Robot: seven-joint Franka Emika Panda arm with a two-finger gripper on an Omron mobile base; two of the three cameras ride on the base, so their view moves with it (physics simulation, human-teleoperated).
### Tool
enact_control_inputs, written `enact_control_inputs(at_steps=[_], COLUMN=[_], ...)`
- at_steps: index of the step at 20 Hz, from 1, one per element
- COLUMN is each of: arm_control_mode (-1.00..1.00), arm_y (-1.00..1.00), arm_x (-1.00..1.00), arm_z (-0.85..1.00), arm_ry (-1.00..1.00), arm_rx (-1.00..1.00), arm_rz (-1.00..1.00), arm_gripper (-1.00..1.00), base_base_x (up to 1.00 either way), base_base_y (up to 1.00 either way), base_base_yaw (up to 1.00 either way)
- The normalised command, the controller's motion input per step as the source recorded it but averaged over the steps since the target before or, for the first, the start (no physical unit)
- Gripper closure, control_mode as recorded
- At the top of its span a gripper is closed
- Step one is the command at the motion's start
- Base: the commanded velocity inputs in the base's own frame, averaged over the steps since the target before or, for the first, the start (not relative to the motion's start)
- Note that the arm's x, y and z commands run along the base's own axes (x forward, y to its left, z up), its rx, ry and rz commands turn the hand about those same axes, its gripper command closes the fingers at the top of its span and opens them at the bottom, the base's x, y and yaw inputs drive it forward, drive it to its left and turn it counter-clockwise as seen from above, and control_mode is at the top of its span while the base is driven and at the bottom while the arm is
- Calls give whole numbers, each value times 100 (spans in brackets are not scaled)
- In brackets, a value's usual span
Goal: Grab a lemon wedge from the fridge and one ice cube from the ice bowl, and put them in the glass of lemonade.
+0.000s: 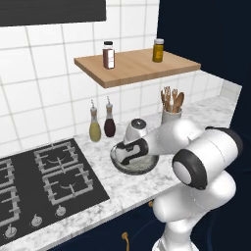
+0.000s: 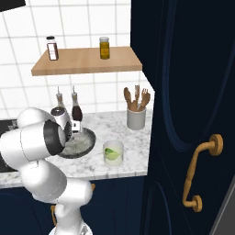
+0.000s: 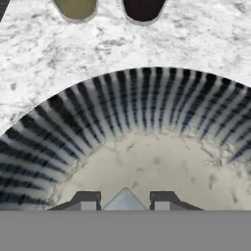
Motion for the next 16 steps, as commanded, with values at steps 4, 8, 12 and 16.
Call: enact_control_inputs(at_steps=[4,8,12,16], arm_control_mode=[-100,-100,-100,-100], arm_y=[-2,-13,-12,-18], arm_x=[-13,-34,-38,-37], arm_z=[44,58,82,66], arm_ry=[0,0,0,0], arm_rx=[0,0,0,0], arm_rz=[-2,-9,-9,-9], arm_gripper=[100,100,100,100], base_base_x=[0,0,0,0], base_base_y=[0,0,0,0], base_base_yaw=[0,0,0,0])
